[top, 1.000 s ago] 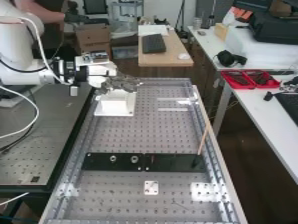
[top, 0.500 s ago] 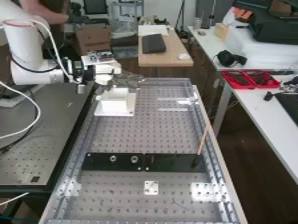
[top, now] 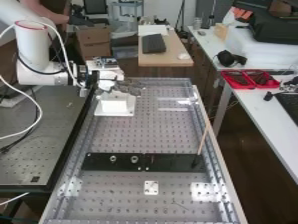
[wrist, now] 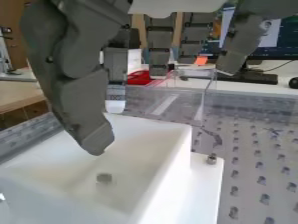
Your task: Grab the smaller nut and place it in the white container
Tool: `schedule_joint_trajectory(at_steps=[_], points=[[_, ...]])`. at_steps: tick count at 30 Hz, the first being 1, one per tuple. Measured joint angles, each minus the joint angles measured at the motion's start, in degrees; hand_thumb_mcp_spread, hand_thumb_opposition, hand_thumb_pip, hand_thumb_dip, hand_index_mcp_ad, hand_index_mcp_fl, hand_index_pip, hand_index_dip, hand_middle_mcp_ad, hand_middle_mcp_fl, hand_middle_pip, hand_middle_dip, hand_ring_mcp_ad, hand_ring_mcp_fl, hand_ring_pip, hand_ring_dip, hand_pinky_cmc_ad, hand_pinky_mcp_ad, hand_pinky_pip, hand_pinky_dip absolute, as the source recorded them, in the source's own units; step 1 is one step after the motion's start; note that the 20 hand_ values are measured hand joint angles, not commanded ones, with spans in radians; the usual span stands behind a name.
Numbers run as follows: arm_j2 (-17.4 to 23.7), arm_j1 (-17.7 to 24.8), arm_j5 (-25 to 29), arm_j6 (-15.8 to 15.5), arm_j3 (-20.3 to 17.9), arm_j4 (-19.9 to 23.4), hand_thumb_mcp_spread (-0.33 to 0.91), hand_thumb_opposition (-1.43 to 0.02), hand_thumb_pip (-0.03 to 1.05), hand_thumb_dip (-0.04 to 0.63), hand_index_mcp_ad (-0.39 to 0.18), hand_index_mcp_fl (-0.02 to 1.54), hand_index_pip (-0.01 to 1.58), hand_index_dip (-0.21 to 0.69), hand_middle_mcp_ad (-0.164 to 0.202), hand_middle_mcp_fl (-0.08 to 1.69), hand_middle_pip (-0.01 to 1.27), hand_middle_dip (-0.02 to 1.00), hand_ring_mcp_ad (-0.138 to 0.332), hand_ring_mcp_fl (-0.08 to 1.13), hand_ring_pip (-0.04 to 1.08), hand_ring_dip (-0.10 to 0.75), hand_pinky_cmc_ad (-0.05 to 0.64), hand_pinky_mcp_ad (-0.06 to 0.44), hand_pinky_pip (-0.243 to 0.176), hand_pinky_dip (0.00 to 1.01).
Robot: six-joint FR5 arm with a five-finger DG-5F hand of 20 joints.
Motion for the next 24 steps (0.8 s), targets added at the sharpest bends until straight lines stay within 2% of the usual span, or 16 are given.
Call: schedule_joint_trajectory(at_steps=[3,7,13,19,24], points=[[-0.3,-0.8,-0.1,0.0,0.3,-0.6,0.49,-0.88,0.61,0.239,-0.187,0.17,0.84,0.353,0.061,0.14,0.13,0.24,0.091,0.01,0.11,0.119,0.314,0.265,0.0,0.14],[0.1,-2.1,-0.2,0.3,0.6,-0.8,0.43,-0.87,0.64,0.236,-0.187,0.07,0.71,0.354,0.061,0.06,0.13,0.24,0.094,0.0,0.1,0.119,0.316,0.265,0.003,0.14],[3.8,-5.9,-0.5,1.2,2.4,-3.0,0.42,-0.84,0.64,0.239,-0.187,0.08,0.67,0.356,0.061,0.06,0.13,0.24,0.091,0.0,0.1,0.119,0.316,0.262,-0.012,0.14],[8.6,-10.2,1.1,2.2,6.8,-6.8,0.41,-0.82,0.65,0.239,-0.187,0.07,0.67,0.344,0.063,0.06,0.13,0.24,0.094,0.0,0.1,0.115,0.316,0.265,-0.014,0.14],[11.6,-12.9,4.5,1.5,12.8,-11.8,0.38,-0.82,0.65,0.239,-0.176,0.06,0.6,0.342,0.063,0.07,0.13,0.24,0.099,0.0,0.1,0.119,0.316,0.265,-0.014,0.14]])
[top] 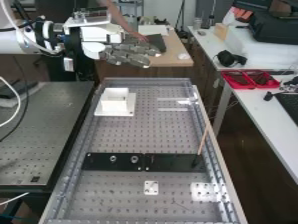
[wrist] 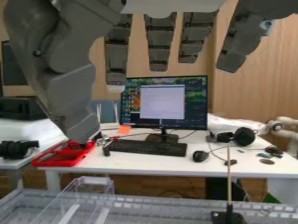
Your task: Grab the smaller nut and place it in the white container
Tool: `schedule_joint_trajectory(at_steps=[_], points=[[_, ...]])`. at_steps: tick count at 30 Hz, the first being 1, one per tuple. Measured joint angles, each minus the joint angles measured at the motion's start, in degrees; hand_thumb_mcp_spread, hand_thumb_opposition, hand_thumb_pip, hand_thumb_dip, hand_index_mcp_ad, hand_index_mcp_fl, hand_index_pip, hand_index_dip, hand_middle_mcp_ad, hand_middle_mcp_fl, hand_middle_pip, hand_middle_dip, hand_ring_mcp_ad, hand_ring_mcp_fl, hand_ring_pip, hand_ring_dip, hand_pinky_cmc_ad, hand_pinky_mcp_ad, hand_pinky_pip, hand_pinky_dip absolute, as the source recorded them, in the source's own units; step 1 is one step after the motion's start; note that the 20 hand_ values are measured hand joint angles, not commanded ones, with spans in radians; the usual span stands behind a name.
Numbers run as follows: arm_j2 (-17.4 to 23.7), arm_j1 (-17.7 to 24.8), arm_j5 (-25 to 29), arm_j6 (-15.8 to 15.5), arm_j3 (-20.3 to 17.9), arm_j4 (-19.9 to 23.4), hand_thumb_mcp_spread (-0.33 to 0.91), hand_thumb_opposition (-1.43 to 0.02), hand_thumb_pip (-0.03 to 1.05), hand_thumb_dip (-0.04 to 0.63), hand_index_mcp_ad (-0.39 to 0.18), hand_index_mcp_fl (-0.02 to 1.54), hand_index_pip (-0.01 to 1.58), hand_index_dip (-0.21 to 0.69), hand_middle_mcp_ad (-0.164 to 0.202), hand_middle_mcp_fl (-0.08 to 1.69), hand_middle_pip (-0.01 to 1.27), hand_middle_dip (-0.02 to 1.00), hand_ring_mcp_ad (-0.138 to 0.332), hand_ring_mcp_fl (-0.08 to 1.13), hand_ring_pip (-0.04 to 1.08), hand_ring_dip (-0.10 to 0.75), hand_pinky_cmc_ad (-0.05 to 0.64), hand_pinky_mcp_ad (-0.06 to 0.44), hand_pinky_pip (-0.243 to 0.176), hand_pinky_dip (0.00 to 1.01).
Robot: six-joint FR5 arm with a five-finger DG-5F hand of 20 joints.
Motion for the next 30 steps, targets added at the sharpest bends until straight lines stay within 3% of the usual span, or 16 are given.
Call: schedule_joint_trajectory(at_steps=[5,9,17,30], points=[[0.7,-2.2,2.4,-0.1,5.8,-5.5,0.31,-0.79,0.65,0.236,-0.148,0.12,0.37,0.332,0.063,0.07,0.13,0.24,0.106,0.0,0.1,0.119,0.316,0.262,-0.014,0.14],[0.6,-4.3,4.0,1.4,9.9,-9.5,0.24,-0.73,0.58,0.188,-0.117,0.13,0.2,0.332,0.063,0.07,0.13,0.24,0.124,0.0,0.09,0.115,0.316,0.262,-0.014,0.14],[-0.1,-7.3,5.1,4.0,13.6,-12.0,0.19,-0.71,0.52,0.103,-0.103,0.13,0.12,0.332,0.068,0.07,0.13,0.24,0.143,0.0,0.09,0.115,0.335,0.279,-0.031,0.18],[-1.7,-7.1,4.9,4.9,15.8,-12.6,0.19,-0.71,0.52,0.082,-0.103,0.17,0.09,0.337,0.07,0.07,0.13,0.24,0.152,0.0,0.09,0.119,0.379,0.29,-0.042,0.18]])
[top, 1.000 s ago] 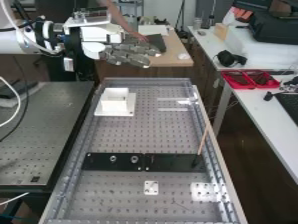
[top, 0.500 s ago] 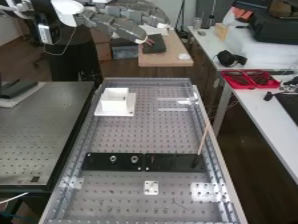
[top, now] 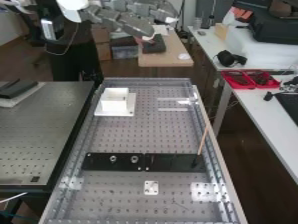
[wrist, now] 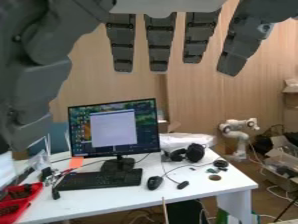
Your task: Grab the smaller nut and place it in the white container
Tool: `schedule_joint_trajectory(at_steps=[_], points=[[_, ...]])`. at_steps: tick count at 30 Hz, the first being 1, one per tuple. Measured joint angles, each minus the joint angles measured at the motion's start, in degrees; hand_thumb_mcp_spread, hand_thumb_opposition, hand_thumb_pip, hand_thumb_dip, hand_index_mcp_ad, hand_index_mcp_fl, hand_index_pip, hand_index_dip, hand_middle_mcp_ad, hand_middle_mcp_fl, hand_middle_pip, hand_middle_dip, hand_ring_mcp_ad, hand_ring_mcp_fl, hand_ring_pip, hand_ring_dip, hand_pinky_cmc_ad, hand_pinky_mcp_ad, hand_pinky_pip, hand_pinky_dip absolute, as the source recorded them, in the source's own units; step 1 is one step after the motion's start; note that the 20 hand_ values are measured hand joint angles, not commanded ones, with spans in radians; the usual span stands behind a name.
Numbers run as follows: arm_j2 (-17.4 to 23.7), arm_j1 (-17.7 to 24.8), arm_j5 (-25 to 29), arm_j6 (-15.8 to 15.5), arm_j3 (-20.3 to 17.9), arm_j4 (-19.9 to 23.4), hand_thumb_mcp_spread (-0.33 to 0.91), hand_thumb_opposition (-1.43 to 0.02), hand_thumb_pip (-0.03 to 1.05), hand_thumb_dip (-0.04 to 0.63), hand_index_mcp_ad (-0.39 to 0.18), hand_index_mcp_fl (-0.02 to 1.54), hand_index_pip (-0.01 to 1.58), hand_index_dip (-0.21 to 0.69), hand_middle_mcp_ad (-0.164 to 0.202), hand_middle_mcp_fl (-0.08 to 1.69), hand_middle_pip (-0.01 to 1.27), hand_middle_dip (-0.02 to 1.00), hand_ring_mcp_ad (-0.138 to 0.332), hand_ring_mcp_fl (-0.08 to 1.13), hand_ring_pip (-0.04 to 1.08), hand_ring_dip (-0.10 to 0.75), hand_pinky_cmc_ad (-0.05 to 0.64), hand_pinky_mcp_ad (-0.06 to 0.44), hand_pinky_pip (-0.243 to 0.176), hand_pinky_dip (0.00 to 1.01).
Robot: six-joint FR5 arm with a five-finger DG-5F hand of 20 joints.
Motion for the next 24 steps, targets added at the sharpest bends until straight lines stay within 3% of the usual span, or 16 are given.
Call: schedule_joint_trajectory(at_steps=[24], points=[[0.4,1.1,0.8,0.5,-0.5,-0.2,0.19,-0.71,0.52,0.082,-0.103,0.17,0.08,0.337,0.07,0.07,0.13,0.24,0.152,0.0,0.09,0.115,0.377,0.29,-0.061,0.18]])
